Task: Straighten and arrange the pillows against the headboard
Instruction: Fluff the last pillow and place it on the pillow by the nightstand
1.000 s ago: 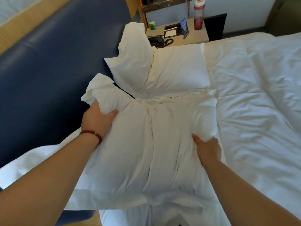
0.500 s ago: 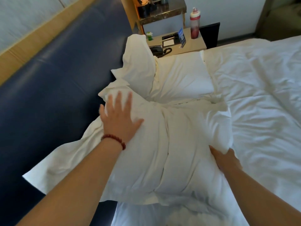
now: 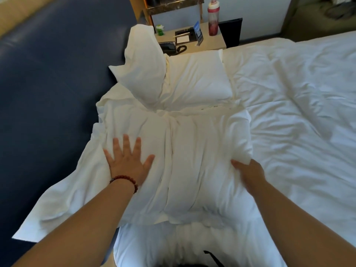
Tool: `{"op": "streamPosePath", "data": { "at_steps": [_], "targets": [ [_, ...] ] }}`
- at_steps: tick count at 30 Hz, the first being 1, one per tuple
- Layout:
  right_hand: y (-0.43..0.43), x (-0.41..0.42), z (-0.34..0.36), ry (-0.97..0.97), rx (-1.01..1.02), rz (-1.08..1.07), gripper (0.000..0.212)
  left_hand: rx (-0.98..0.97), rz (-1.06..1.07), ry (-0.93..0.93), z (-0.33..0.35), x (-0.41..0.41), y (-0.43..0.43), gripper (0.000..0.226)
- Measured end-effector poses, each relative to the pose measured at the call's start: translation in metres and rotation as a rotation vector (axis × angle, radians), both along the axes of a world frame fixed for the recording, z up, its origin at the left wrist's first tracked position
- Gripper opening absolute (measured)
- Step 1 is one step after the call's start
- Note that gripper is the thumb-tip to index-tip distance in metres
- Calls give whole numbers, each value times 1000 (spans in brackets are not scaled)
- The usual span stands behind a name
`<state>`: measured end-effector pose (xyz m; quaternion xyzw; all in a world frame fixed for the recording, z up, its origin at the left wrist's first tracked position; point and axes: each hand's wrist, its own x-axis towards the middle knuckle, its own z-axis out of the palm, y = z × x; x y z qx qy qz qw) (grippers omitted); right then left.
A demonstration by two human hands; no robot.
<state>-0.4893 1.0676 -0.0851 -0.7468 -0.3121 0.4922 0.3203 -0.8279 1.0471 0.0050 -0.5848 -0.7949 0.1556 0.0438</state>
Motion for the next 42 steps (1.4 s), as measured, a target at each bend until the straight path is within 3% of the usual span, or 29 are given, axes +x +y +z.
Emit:
{"op": "streamPosePath", "data": {
  "at_steps": [5,9,12,14,16,19,22,26,28,31,33,36,39,42],
  "targets": [
    [6,-6,8,-113,22,71,67,-55,94,33,2,9,-3,79],
    [-21,40,-56,251,-200,15,98,-28,183,-48,8,41,10,79],
    [-39,44,-60,396,-250,48,91,19,-89,-79,-6,88,9,71],
    [-36,42,-48,323,-176,14,67,-62,-194,-80,-30,109,2,70],
    [-32,51,-38,131,-81,-57,46,-121,-143,-58,-53,110,2,72],
    [-39,65,-40,-139,-93,-189,48,-144,-115,-1,-70,101,12,73],
    [-58,67,-48,-204,-166,-303,52,-172,-106,35,-80,98,17,75],
    [-61,84,-43,-201,-42,-282,45,-211,-106,20,-83,97,22,76],
    [-74,94,-49,-152,-84,-130,57,-130,-142,-35,-84,95,16,76],
    [-105,93,-61,74,-261,158,59,148,-136,-303,-96,102,-20,71],
    [-117,92,-65,105,-260,162,41,294,-99,-460,-110,117,-55,64],
    [-118,103,-67,28,-193,101,19,342,38,-573,-127,139,-100,58],
    [-116,112,-69,135,-225,32,29,485,208,-772,-119,146,-114,51],
    [-112,105,-61,137,-219,86,48,757,533,-973,-98,141,-118,58]
  ]
}}
